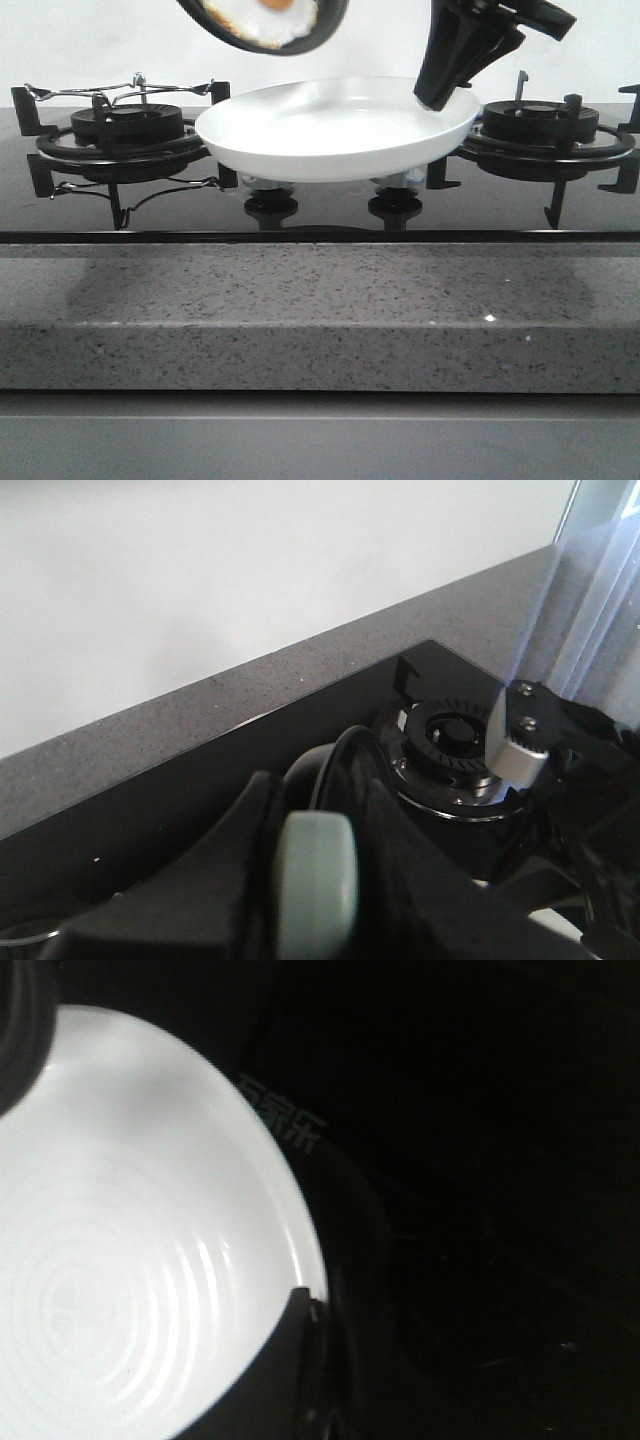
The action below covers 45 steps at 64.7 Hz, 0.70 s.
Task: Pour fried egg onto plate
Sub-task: 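Lift and tilt the pan with the left gripper over the plate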
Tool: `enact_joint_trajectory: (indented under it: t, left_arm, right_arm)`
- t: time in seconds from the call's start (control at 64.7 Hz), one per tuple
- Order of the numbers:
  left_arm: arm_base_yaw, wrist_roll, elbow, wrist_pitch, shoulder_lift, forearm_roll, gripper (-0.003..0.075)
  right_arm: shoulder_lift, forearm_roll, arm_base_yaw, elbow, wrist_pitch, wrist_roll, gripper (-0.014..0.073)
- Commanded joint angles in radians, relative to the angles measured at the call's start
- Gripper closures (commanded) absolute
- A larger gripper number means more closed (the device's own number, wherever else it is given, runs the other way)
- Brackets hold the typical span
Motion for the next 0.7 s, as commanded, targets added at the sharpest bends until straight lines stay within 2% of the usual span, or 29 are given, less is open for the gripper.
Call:
enact_joint_trajectory:
  t: [0.0, 0.108, 0.139, 0.247, 0.479, 0.681]
  left_arm:
    - [-0.067, -0.014, -0.038, -0.133, -0.052, 0.056, 0.0740]
    - [-0.130, -0.123, -0.038, -0.161, -0.052, 0.237, 0.0740]
    - [-0.149, -0.187, -0.038, -0.161, -0.052, 0.336, 0.0740]
    - [-0.196, -0.278, -0.038, -0.153, -0.052, 0.491, 0.0740]
    - [-0.256, -0.301, -0.038, -0.153, -0.053, 0.533, 0.0740]
    - [-0.268, -0.310, -0.038, -0.146, -0.053, 0.544, 0.0740]
  right_arm:
    - [-0.055, 0.039, -0.003, -0.025, -0.023, -0.009, 0.0651]
    - [-0.055, 0.039, -0.003, -0.025, -0.023, -0.009, 0.0651]
    - [-0.055, 0.039, -0.003, -0.025, -0.023, -0.009, 0.0651]
    - [-0.055, 0.039, -0.003, -0.025, -0.023, -0.009, 0.0651]
    - [-0.055, 0.039, -0.003, -0.025, -0.023, -0.009, 0.0651]
    - [-0.055, 0.039, -0.003, -0.025, -0.023, -0.009, 0.0651]
